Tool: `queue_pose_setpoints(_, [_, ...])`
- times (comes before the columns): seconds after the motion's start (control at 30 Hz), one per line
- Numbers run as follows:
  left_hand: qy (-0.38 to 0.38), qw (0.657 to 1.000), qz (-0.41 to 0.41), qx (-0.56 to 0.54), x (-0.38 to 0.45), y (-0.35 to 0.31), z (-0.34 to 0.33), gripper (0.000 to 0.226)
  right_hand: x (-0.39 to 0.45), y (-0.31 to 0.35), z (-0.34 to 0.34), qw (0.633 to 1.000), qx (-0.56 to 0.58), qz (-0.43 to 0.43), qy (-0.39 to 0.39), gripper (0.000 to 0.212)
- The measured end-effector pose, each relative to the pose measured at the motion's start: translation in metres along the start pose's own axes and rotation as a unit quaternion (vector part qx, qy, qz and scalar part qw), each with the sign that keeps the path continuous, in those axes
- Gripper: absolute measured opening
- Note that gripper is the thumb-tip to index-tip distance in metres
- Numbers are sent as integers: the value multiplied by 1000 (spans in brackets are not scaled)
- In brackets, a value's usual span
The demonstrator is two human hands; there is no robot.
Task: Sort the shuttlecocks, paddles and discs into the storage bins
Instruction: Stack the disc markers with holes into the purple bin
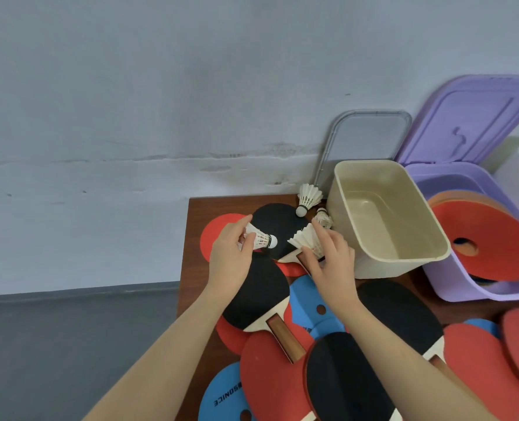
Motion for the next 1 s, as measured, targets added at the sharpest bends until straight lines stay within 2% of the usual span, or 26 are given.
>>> queue_pose_setpoints(0.17, [-19, 999, -42, -21, -14, -46, -6, 39, -4, 2, 49, 998, 46, 32, -40, 55])
queue_pose_setpoints(0.37, [-21, 996, -64, -56, -36, -109, -48, 37, 3, -45, 117, 990, 66, 68, -104, 47])
queue_pose_setpoints(0.63, [-21, 990, -85, -111, -73, -206, -181, 30, -1, -168, 227, 992, 40, 87, -82, 48])
queue_pose_setpoints(0.8, [1, 985, -89, -145, -93, -262, -266, 27, -1, -234, 293, 989, 43, 95, -105, 49])
queue_pose_setpoints(1.0, [-3, 985, -107, -133, -97, -330, -359, 25, 11, -319, 358, 988, 1, 52, -144, 49])
Point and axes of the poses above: each hand's wrist, its own x-axis towards the middle knuckle, its own z-axis out of the back of the hand, y = z × x, the point moved 2 cm from there along x, towards the middle knuckle, and after that the axes turned 14 degrees about z, right-handed, at the moved point
